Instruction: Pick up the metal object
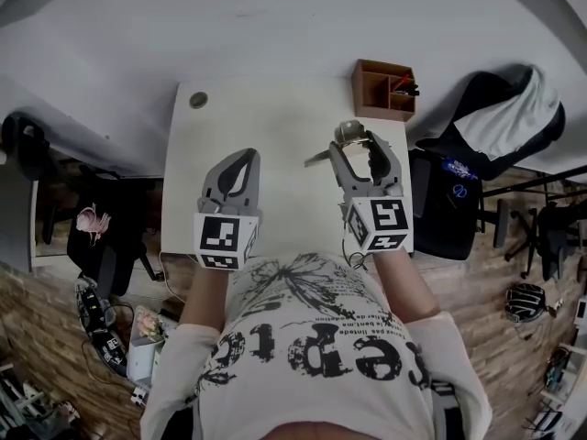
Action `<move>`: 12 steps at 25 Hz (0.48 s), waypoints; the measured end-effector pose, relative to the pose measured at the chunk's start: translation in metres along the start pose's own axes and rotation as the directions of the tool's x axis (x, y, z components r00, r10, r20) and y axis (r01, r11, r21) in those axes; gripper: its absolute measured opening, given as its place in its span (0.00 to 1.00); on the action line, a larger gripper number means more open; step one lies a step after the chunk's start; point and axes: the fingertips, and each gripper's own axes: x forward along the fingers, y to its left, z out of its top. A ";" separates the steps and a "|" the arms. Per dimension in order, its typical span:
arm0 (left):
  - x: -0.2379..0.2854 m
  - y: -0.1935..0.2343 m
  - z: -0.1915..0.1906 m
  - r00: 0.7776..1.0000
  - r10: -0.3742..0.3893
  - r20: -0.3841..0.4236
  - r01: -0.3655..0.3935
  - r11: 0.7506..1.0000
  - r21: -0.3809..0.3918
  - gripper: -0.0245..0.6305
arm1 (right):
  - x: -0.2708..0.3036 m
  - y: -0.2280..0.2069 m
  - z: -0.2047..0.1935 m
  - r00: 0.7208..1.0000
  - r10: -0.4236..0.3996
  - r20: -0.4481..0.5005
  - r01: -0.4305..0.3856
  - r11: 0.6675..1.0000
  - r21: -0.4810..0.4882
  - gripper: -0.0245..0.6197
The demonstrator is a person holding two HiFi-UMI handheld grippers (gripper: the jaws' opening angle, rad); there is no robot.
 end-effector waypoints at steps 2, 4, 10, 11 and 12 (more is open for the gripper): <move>0.001 -0.006 0.006 1.000 -0.005 0.009 0.005 1.000 0.008 0.05 | -0.007 -0.002 0.009 1.000 0.003 0.025 -0.003 1.000 -0.005 0.47; 0.000 -0.011 0.012 1.000 -0.008 0.019 0.007 1.000 0.017 0.05 | -0.012 -0.003 0.015 0.999 0.008 0.046 -0.008 1.000 -0.010 0.47; 0.000 -0.021 0.022 0.999 -0.009 0.037 0.008 0.999 0.034 0.05 | -0.020 -0.007 0.013 0.999 0.022 0.050 -0.021 1.000 -0.017 0.47; 0.000 -0.022 0.023 0.999 -0.008 0.041 0.007 0.999 0.033 0.05 | -0.020 -0.007 0.011 0.999 0.024 0.045 -0.024 1.000 -0.014 0.47; 0.000 -0.023 0.024 0.999 -0.008 0.043 0.007 0.999 0.032 0.05 | -0.021 -0.007 0.010 0.999 0.025 0.042 -0.025 1.000 -0.012 0.47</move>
